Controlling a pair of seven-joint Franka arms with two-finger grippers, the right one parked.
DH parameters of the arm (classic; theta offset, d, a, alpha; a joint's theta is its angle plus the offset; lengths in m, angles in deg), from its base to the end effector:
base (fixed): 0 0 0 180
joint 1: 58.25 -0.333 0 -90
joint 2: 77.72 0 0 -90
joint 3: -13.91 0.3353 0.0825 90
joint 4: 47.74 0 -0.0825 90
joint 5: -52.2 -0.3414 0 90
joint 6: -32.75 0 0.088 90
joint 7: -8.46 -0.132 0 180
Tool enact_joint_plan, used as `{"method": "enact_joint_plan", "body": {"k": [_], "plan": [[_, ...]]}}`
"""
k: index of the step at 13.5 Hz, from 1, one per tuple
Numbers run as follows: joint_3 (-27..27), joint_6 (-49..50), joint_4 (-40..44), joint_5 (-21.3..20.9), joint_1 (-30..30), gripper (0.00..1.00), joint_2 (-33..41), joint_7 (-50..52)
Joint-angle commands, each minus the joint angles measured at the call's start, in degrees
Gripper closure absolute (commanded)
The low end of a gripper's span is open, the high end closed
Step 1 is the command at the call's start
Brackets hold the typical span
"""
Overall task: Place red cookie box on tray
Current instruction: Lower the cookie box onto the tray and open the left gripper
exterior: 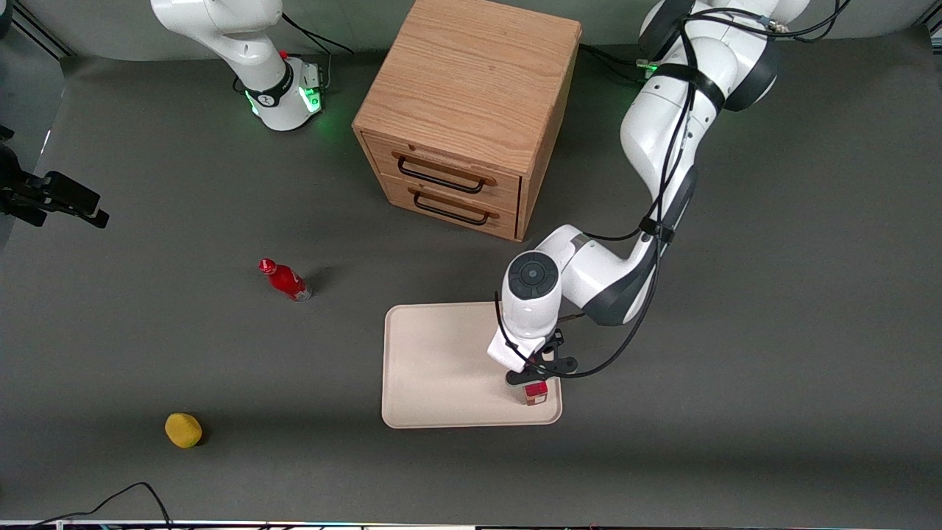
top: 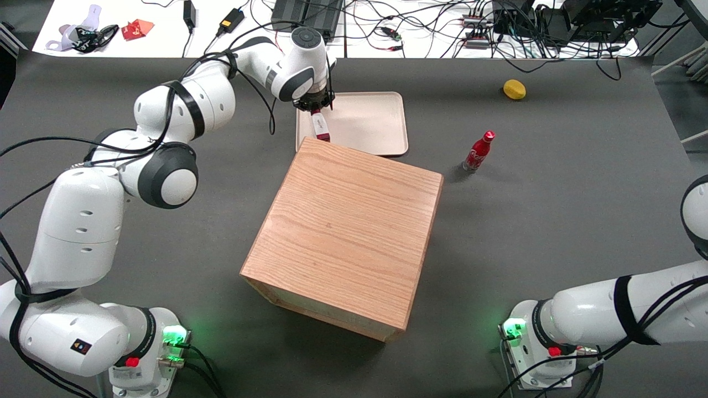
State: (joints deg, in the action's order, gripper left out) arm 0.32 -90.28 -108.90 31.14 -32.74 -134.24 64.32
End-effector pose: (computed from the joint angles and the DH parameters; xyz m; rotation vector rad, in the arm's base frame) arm 0.6476 -0.4143 0.2513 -3.1089 -0.3510 -0.2707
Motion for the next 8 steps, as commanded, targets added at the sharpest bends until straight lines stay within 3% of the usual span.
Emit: {"method": "enact_joint_plan", "body": {"k": [1, 5, 8], "plan": [[0.41, -0.11, -0.19, -0.30, -0.02, 1.00, -0.26, -0.05], [0.41, -3.44, -1.58, -0.04, -0.90, 0.74, -0.43, 0.22], [0.41, -4.33, -2.12, -0.04, -1.78, 0.45, -0.43, 0.13]]}}
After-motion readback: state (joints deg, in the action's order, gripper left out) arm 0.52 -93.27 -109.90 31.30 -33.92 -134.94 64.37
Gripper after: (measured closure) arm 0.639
